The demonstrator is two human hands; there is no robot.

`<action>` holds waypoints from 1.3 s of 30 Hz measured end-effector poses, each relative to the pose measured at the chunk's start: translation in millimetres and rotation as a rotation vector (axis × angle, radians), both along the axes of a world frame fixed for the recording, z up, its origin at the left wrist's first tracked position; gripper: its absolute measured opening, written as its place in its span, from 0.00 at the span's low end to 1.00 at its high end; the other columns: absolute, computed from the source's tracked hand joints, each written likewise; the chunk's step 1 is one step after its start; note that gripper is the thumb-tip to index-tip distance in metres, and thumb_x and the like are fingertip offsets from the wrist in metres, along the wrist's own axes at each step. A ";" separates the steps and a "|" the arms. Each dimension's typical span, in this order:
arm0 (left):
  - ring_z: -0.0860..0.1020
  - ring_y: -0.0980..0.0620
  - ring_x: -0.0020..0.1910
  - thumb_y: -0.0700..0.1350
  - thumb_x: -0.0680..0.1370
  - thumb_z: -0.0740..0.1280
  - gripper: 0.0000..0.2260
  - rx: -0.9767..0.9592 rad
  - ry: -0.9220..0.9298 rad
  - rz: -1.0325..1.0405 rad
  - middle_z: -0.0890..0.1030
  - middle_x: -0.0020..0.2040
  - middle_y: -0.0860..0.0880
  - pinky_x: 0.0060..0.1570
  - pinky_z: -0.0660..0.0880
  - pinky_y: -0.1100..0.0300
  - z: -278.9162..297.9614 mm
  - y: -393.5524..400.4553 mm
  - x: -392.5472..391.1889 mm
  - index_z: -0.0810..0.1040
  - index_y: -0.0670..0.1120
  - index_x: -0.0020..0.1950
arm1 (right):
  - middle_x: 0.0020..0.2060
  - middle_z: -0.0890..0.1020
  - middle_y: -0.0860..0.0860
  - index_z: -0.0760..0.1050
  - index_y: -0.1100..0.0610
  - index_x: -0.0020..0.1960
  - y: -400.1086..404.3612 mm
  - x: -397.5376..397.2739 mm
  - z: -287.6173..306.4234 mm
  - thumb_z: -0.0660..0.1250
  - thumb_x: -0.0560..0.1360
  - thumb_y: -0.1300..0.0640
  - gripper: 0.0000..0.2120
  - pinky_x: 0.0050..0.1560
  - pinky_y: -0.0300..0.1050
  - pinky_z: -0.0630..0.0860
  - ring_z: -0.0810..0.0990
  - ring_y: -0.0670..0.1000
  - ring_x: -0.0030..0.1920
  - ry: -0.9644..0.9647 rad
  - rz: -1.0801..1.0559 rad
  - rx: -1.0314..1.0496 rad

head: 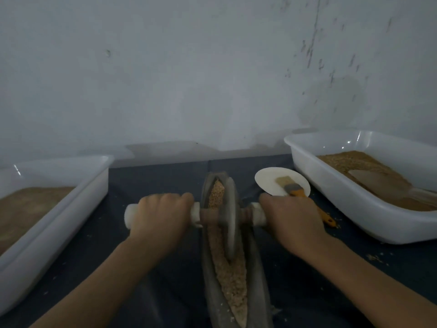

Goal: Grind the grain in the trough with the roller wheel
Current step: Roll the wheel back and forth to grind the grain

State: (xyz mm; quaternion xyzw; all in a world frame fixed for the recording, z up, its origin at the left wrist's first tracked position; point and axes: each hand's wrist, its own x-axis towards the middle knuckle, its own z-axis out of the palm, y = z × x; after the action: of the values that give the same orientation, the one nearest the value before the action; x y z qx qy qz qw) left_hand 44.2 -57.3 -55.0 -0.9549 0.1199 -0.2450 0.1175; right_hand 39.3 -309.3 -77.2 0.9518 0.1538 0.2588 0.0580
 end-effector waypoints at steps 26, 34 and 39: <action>0.75 0.51 0.35 0.57 0.74 0.64 0.08 -0.158 0.067 0.101 0.73 0.35 0.55 0.35 0.68 0.58 -12.6 7.8 29.8 0.69 0.54 0.41 | 0.42 0.81 0.53 0.69 0.55 0.52 21.7 46.9 28.6 0.68 0.73 0.58 0.11 0.32 0.48 0.66 0.81 0.56 0.40 -0.011 -0.015 -0.158; 0.72 0.54 0.35 0.59 0.74 0.62 0.10 -0.089 0.111 0.084 0.70 0.36 0.56 0.35 0.64 0.58 -9.5 7.1 -14.0 0.64 0.56 0.42 | 0.35 0.77 0.48 0.69 0.52 0.47 13.3 -7.3 25.4 0.71 0.70 0.55 0.12 0.35 0.46 0.72 0.76 0.51 0.33 0.008 0.044 -0.117; 0.70 0.58 0.35 0.64 0.71 0.60 0.12 -0.088 0.225 0.067 0.69 0.35 0.57 0.34 0.61 0.58 -7.4 18.0 -68.7 0.60 0.59 0.40 | 0.23 0.73 0.48 0.71 0.52 0.34 2.0 -56.3 28.0 0.81 0.49 0.58 0.21 0.20 0.40 0.64 0.70 0.49 0.21 -0.104 0.177 -0.080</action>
State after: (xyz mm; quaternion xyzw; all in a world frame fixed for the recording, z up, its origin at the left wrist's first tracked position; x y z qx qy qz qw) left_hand -24.5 -39.2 -62.4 -0.9841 0.0896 -0.1372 0.0692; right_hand -16.9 -307.3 -49.3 0.9168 0.2443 0.3053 0.0807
